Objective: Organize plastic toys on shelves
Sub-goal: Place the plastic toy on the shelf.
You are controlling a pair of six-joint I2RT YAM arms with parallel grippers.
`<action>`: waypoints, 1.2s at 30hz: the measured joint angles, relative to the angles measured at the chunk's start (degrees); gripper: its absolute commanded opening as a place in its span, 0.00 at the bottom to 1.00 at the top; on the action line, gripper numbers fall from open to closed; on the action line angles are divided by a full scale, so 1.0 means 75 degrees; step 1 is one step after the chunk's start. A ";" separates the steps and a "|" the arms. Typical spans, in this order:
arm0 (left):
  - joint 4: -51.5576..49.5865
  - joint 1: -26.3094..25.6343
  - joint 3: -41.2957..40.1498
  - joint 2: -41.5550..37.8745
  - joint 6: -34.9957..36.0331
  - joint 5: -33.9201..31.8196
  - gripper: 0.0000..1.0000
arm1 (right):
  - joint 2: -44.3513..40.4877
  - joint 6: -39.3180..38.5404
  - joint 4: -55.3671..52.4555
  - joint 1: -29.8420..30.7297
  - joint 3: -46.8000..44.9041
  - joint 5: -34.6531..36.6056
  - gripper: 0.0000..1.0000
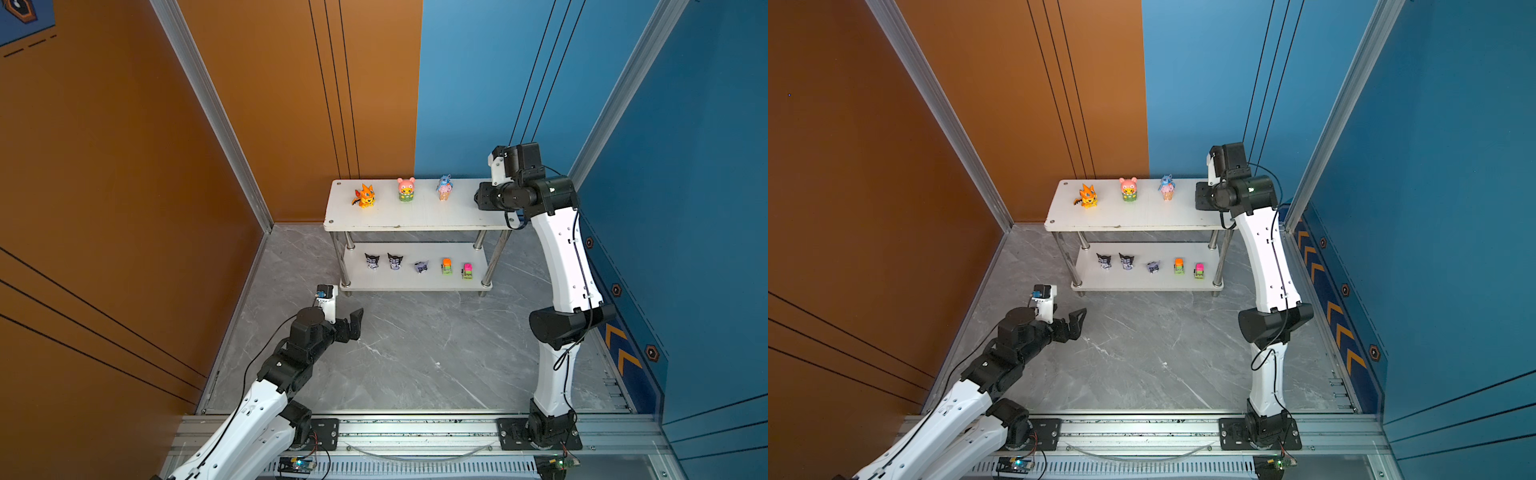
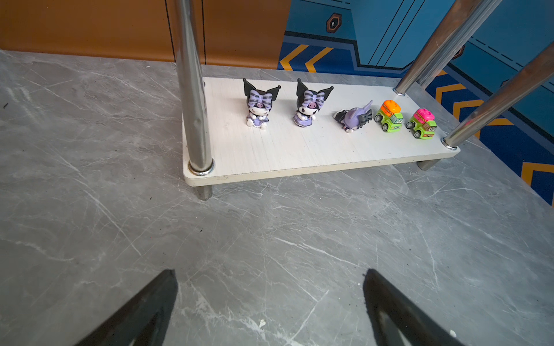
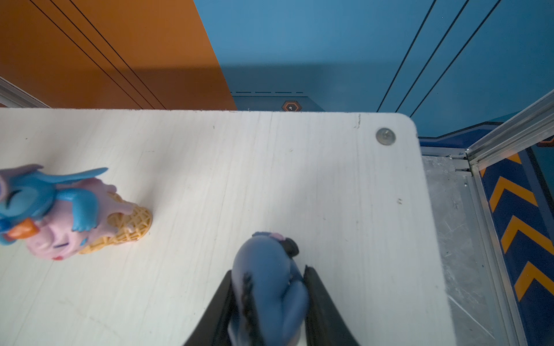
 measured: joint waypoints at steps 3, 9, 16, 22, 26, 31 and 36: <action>0.0000 0.0000 0.0000 -0.0015 -0.0003 0.0000 0.98 | 0.0119 0.0000 0.0050 0.0000 0.0015 0.0000 0.33; 0.0000 0.0000 0.0000 -0.0029 0.0000 0.0000 0.98 | 0.0154 0.0009 0.0067 0.0000 0.0052 -0.0003 0.44; 0.0003 0.0000 0.0000 -0.0029 0.0000 0.0000 0.98 | 0.0152 0.0029 0.0090 0.0000 0.0061 0.0000 0.55; 0.0000 0.0000 0.0000 -0.0029 0.0000 0.0000 0.98 | 0.0117 0.0029 0.0070 0.0000 0.0064 0.0009 0.62; 0.0000 0.0000 0.0000 -0.0044 0.0000 0.0000 0.98 | -0.0052 0.0052 0.0064 0.0000 0.0064 0.0026 0.67; -0.0020 0.0000 0.0000 -0.0181 0.0000 -0.0003 0.98 | -0.0874 0.0047 0.0105 0.0114 0.0055 0.0306 0.72; -0.0026 0.0000 0.0000 -0.0417 0.0006 -0.0119 0.98 | -0.2626 -0.0041 0.0656 0.0507 -0.0874 0.1061 0.82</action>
